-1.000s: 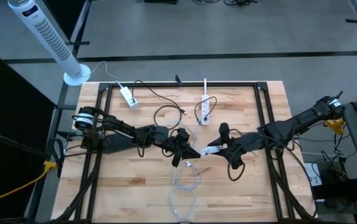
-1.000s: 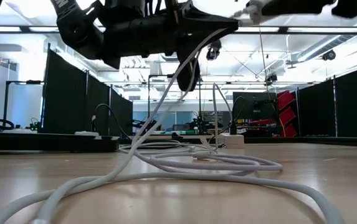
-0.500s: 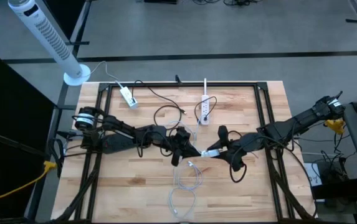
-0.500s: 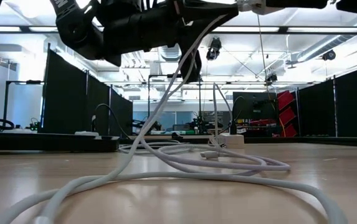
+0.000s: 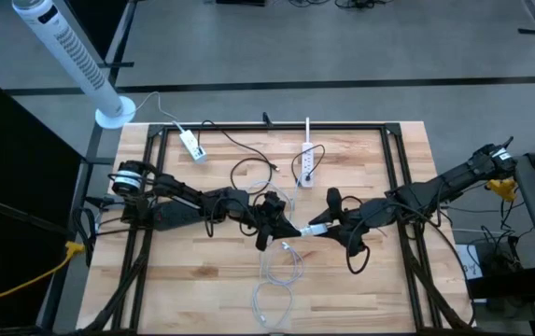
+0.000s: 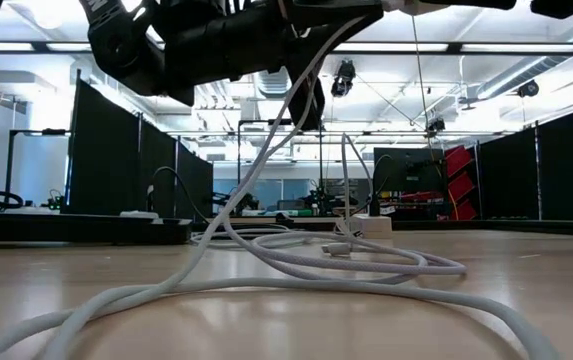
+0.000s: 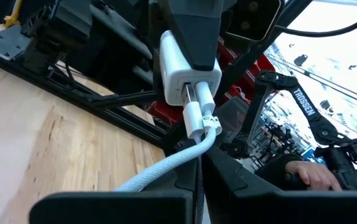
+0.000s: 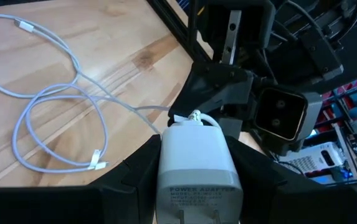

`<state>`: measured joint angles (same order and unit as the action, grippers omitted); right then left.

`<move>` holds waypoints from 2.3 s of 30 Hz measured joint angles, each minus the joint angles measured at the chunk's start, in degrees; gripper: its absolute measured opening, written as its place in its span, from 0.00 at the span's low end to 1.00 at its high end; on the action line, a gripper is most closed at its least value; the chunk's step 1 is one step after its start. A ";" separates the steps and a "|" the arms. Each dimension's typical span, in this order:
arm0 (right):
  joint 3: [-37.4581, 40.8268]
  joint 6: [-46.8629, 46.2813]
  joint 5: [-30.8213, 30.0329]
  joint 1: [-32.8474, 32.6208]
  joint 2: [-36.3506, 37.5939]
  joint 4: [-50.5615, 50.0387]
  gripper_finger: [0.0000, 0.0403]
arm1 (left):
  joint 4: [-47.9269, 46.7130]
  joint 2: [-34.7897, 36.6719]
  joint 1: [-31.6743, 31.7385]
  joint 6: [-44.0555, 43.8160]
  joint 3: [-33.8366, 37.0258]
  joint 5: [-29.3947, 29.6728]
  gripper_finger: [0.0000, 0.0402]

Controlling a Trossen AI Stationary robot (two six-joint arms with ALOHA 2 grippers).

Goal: Insert USB
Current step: Insert the white USB cable into the charger adapter

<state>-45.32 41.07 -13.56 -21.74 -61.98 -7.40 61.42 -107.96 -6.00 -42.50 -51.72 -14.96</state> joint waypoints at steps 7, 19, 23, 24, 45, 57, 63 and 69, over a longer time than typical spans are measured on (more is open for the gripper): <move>0.00 -0.03 -0.01 0.00 0.00 0.00 0.35 | 0.12 -0.03 -0.09 0.39 0.00 -0.21 0.00; 0.00 -1.05 0.15 0.00 0.31 0.00 0.35 | 0.10 -0.05 -0.38 2.99 0.00 -1.66 0.00; 0.00 -2.42 0.60 0.00 0.31 -0.12 0.35 | 0.10 -0.05 -0.38 3.30 0.00 -1.49 0.00; 0.00 -2.56 1.14 0.00 0.31 -0.33 0.35 | 0.11 -0.05 -0.39 3.63 0.00 -1.12 0.00; 0.00 -2.56 2.18 0.00 0.02 -0.50 0.35 | 0.73 -0.09 -0.16 4.55 0.00 0.28 0.00; 0.00 -3.00 3.47 0.00 0.02 -0.80 0.35 | 0.78 -0.09 -0.11 4.85 0.00 0.43 0.00; 0.00 -3.11 3.12 0.00 0.02 -0.85 0.35 | 0.75 -0.09 -0.11 5.17 0.00 0.52 0.00; 0.00 -3.14 2.19 0.00 0.02 -0.70 0.35 | 0.60 -0.09 -0.11 6.09 0.00 2.24 0.00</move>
<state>-45.32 37.93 -11.37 -21.74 -61.95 -8.10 62.02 -108.05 -6.11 -36.41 -51.72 -12.72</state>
